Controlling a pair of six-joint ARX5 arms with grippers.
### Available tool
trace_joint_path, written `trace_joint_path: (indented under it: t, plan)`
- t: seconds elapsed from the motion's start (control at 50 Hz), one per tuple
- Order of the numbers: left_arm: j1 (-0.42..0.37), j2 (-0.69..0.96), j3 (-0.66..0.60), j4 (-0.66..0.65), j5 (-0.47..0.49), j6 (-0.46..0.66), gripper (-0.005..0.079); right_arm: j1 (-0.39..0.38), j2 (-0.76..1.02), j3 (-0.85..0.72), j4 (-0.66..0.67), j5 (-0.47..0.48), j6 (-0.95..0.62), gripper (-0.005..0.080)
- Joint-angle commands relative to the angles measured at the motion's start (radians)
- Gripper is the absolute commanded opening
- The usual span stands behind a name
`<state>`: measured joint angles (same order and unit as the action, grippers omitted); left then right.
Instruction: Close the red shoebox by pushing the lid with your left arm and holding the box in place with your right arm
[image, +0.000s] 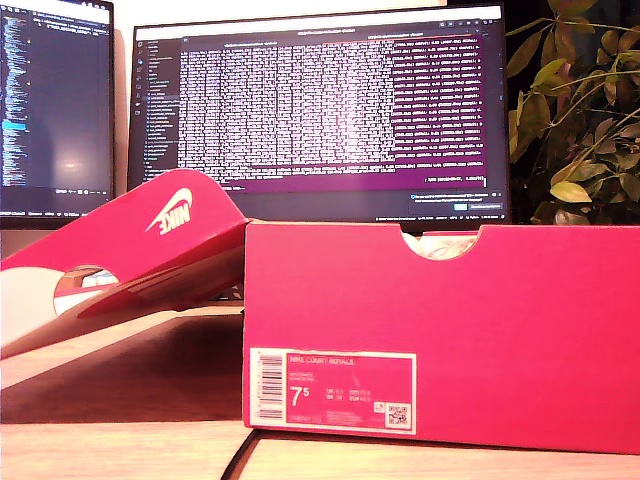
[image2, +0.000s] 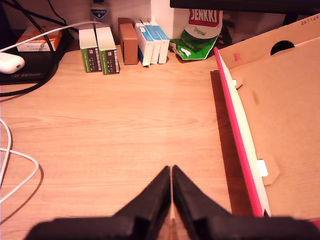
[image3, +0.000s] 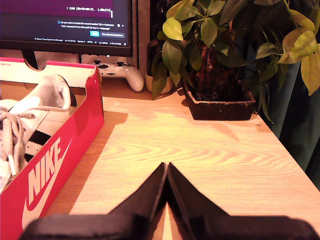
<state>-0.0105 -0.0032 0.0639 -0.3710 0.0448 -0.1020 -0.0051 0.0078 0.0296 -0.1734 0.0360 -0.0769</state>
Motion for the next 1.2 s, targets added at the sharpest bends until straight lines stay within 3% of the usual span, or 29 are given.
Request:
trace_joint_path:
  t: [0.0,0.7,0.9,1.18]
  plan:
    - [-0.001,-0.008,-0.025,-0.014,0.001,-0.003,-0.0019,0.002,-0.006,-0.024,0.008,0.0,-0.002,-0.0012]
    - [-0.001,-0.008,-0.025,-0.002,0.012,-0.008,-0.0019,0.002,-0.006,-0.024,0.008,0.0,-0.002,-0.0012]
    - [-0.001,-0.008,-0.025,0.012,0.042,-0.152,-0.0019,0.003,-0.006,-0.024,0.009,-0.012,0.019,-0.0012]
    - [-0.001,-0.007,0.003,0.11,0.161,-0.366,-0.0019,0.003,-0.006,-0.019,0.12,-0.133,0.378,-0.0012]
